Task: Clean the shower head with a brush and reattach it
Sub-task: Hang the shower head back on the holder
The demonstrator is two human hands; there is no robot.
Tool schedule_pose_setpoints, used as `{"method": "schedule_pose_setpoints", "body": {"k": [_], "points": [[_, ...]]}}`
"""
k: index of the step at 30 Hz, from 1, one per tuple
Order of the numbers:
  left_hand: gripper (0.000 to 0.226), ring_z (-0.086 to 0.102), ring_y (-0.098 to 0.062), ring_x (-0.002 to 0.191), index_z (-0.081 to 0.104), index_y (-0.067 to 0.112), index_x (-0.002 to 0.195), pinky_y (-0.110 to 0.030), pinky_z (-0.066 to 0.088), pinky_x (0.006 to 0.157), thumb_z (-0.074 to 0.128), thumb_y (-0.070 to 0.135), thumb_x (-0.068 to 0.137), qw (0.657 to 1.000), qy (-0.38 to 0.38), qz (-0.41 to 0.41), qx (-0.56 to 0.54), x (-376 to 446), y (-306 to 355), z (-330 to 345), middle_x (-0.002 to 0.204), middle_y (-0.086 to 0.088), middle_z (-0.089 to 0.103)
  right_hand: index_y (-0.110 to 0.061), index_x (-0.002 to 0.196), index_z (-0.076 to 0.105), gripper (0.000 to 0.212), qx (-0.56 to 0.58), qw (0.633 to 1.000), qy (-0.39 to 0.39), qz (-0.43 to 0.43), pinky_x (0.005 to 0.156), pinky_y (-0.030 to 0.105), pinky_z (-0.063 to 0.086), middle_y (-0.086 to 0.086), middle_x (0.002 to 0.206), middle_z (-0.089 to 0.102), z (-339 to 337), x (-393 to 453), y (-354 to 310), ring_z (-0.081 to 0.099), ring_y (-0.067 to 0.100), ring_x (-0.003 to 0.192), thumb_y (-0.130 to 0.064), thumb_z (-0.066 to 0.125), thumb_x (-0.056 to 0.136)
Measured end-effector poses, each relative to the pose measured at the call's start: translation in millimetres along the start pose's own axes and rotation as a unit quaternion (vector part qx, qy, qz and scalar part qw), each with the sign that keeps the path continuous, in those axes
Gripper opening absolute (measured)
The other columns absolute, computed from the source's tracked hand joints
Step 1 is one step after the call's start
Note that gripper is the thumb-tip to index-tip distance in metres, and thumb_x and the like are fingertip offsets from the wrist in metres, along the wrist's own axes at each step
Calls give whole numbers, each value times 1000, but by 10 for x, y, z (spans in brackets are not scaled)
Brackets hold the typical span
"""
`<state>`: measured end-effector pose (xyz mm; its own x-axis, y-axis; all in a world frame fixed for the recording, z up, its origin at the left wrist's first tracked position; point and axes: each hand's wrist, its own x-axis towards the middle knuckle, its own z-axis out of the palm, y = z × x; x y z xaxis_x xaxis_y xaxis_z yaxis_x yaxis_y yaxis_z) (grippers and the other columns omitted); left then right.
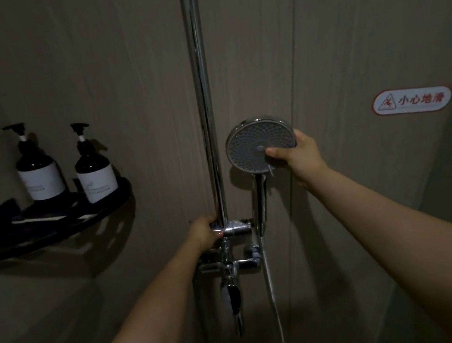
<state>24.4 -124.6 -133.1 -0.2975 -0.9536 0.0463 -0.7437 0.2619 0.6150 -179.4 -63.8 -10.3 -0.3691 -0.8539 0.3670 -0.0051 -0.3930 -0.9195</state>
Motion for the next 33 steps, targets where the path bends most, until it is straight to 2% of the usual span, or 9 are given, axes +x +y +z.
{"method": "schedule_pose_setpoints", "body": {"k": [5,7,10,15,18,22,27,31,33], "points": [[35,57,-30,113,58,4,119,-27,43,96,60,10,85,1000,5,3,3,-11,-7,65,121,-17,62,-17,91,58,37,38,999,-3,-17,79,34,54,1,87,65,108,102,-60,62,15,78,15,63,73],[33,54,-33,112,58,4,115,-34,44,98,60,12,83,999,36,-5,12,-30,-28,121,120,-19,59,-17,92,58,37,42,999,4,-25,78,32,55,0,86,64,120,128,-91,63,12,75,15,63,73],[28,53,-33,110,59,1,108,-32,43,94,61,11,82,997,79,-17,-7,-80,-27,161,117,-19,59,-15,93,57,37,66,997,12,-34,79,33,55,0,86,64,146,169,-152,62,11,75,15,62,74],[27,61,-31,102,60,1,110,-31,48,88,59,9,84,999,48,-10,-22,-35,-50,107,111,-19,64,-19,87,60,36,85,996,-16,-20,76,34,57,-6,78,70,209,232,-183,64,16,79,16,61,74],[27,61,-27,101,59,3,113,-26,44,83,57,8,86,999,34,6,-19,-2,-96,99,112,-17,65,-16,89,58,35,96,995,-30,-14,72,30,57,0,88,67,262,226,-172,63,17,83,16,59,76],[32,60,-26,107,59,4,116,-27,44,90,61,8,84,999,21,16,-22,31,-113,75,117,-15,64,-11,99,55,35,102,995,-17,-8,82,34,54,1,91,64,326,190,-133,62,19,87,16,59,77],[31,61,-28,107,61,3,113,-28,45,91,62,8,82,999,23,18,-15,51,-119,72,115,-16,66,-7,109,54,38,86,996,-10,-10,75,27,56,0,90,64,327,188,-146,62,13,81,15,59,78],[34,59,-28,109,60,4,117,-26,43,93,61,7,83,999,28,22,-14,57,-119,80,118,-15,64,-12,94,59,32,57,998,-16,-24,73,25,57,-3,84,68,310,166,-102,65,9,75,15,59,77],[36,59,-27,111,59,5,119,-25,43,93,61,7,83,999,29,21,-15,62,-121,82,120,-14,64,-18,89,59,34,30,999,-30,-31,77,30,56,-3,84,68,311,164,-101,65,12,77,13,61,77]]}}
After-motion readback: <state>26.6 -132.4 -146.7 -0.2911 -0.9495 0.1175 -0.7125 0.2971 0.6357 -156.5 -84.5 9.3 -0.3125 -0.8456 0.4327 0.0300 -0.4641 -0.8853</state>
